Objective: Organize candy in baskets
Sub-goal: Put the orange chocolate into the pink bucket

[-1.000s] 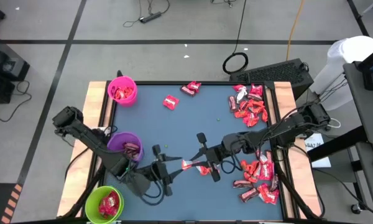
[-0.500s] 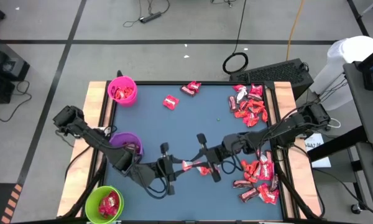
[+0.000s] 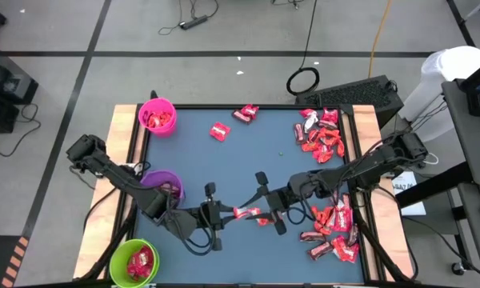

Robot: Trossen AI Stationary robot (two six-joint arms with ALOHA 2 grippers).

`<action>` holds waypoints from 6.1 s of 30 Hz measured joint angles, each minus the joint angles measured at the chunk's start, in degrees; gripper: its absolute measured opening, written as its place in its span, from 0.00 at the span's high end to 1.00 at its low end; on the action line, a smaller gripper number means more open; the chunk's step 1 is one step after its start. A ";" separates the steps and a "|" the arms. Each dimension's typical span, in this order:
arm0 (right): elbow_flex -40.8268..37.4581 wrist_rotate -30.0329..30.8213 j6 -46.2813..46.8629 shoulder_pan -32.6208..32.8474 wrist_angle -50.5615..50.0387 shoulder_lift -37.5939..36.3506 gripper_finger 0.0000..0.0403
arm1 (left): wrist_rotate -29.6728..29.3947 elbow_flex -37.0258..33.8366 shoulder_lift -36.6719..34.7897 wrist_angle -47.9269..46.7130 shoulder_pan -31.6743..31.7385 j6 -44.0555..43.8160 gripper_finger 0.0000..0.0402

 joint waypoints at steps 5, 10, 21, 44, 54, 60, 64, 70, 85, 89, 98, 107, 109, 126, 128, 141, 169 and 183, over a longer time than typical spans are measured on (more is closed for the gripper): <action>0.00 0.04 0.41 0.00 -10.47 -5.78 0.50 | -4.30 0.00 -3.78 -4.24 -1.06 -0.11 0.92; 0.00 -0.07 4.26 0.02 -20.12 -12.27 0.47 | -11.25 0.02 -9.38 -17.51 -0.98 -8.25 0.91; 0.02 -0.31 9.03 0.04 -26.04 -16.95 0.47 | -7.07 0.04 -19.73 -58.17 10.92 -38.91 0.91; 0.02 -0.18 8.34 -0.09 -25.28 -16.55 0.47 | 11.38 0.04 -20.28 -79.67 51.39 -37.01 0.91; 0.02 0.06 5.79 -0.52 -20.69 -14.25 0.47 | 19.84 0.04 -20.28 -77.06 64.29 -28.56 0.91; 0.02 0.03 5.72 -0.52 -20.15 -13.80 0.47 | 22.88 0.04 -19.48 -76.29 71.05 -25.64 0.91; 0.02 0.00 4.87 -0.52 -19.32 -13.78 0.47 | 23.90 0.04 -18.72 -76.31 74.70 -23.00 0.91; 0.02 -0.37 3.82 -0.37 -17.98 -11.08 0.47 | 24.62 0.04 -17.58 -75.90 78.26 -21.90 0.91; 0.02 -0.25 3.72 -0.52 -5.12 -4.45 0.47 | 26.98 0.04 -17.03 -76.18 81.65 -18.54 0.91; 0.04 -0.18 4.76 -0.76 -4.04 -3.42 0.47 | 26.98 0.04 -17.03 -76.17 81.65 -19.53 0.91; 0.03 -0.24 6.21 -0.74 -6.48 -4.31 0.47 | 25.54 0.04 -17.03 -75.32 81.65 -19.28 0.91; 0.00 0.02 3.23 -1.67 -11.18 -4.93 0.47 | 23.89 0.04 -16.12 -71.21 82.40 -16.34 0.91; 0.00 1.35 2.92 -2.28 -10.84 -4.95 0.47 | 23.72 0.04 -15.40 -70.71 83.56 -15.72 0.91; 0.00 2.83 1.55 -7.01 -18.55 -4.93 0.47 | 22.22 0.17 -9.53 -66.91 87.18 -9.20 0.72; 0.00 2.81 2.29 -7.02 -19.03 -4.93 0.47 | 22.24 0.57 -9.85 -67.66 87.32 -8.64 0.65; 0.00 2.79 3.86 -6.99 -25.09 -9.59 0.47 | 25.54 2.64 -21.53 -60.67 71.93 -8.69 0.52; 0.00 11.72 8.82 -0.40 -49.30 -25.28 0.47 | 19.81 -10.38 -12.64 -20.18 25.51 -13.00 0.52; 0.00 11.55 14.35 3.96 -49.80 -25.41 0.47 | 30.53 -10.34 4.11 2.34 20.66 -11.74 0.52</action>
